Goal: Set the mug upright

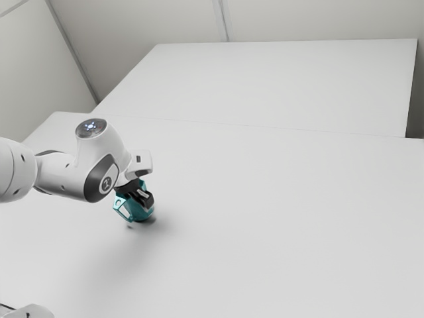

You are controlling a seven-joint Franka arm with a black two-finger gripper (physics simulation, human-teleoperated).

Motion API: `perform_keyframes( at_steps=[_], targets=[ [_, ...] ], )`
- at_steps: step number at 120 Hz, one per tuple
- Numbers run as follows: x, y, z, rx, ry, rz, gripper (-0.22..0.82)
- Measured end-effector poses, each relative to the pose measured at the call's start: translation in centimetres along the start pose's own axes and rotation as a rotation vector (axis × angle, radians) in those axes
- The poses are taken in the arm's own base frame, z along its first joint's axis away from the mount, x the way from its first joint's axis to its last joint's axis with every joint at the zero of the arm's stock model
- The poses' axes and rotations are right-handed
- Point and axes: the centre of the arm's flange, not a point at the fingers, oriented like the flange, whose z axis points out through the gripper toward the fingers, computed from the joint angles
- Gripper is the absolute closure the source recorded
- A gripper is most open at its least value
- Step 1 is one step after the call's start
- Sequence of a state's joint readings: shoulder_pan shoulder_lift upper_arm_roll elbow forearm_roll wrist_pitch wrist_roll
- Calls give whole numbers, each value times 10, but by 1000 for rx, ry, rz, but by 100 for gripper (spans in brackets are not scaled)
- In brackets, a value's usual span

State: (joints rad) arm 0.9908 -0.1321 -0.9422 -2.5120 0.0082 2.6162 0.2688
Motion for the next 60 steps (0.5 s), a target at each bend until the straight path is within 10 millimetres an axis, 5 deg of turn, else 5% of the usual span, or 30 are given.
perform_keyframes(
  at_steps=[60],
  targets=[
    [10,-12,-17,2,-25,-18,30]
  ],
)
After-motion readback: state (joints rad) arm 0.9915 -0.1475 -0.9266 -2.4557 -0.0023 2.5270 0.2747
